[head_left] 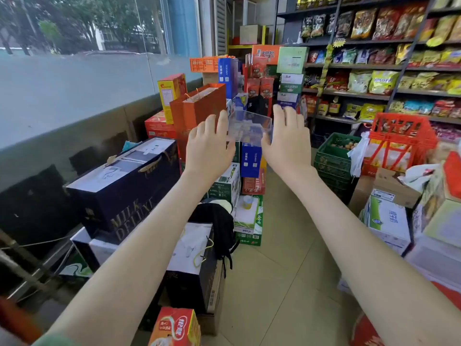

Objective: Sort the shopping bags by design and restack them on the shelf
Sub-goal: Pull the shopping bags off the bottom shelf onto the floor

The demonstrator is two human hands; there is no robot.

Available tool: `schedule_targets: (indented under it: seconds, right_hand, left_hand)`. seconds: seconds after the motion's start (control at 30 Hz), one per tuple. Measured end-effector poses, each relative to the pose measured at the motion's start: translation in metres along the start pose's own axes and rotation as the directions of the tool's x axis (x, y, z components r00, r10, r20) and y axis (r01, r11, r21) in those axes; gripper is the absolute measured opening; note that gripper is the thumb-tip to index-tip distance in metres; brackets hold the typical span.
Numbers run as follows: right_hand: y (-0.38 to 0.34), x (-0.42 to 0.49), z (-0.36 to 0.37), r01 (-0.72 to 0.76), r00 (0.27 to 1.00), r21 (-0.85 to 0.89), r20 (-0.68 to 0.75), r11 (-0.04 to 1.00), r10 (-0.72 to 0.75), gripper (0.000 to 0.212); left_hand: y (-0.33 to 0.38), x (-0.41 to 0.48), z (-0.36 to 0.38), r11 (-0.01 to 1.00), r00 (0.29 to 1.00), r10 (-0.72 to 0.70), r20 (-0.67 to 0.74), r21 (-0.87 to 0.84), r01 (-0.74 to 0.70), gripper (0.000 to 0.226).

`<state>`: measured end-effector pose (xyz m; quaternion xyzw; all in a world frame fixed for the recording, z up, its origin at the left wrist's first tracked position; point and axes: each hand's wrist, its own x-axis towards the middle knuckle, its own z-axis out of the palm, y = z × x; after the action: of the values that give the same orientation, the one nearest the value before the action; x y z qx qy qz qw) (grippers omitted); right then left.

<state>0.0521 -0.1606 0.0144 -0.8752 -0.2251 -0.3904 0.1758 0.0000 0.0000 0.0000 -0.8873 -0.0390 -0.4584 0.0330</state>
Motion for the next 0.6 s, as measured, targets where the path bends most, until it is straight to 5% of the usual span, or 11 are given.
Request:
schedule_targets:
  seconds: [0.6]
  right_hand:
    - [0.132,0.158,0.248,0.001,0.991,0.002,0.137,1.000,-0.002,0.050]
  left_hand:
    - [-0.021,0.152,0.274,0.999,0.995,0.022,0.097,-0.034,-0.019,0.051]
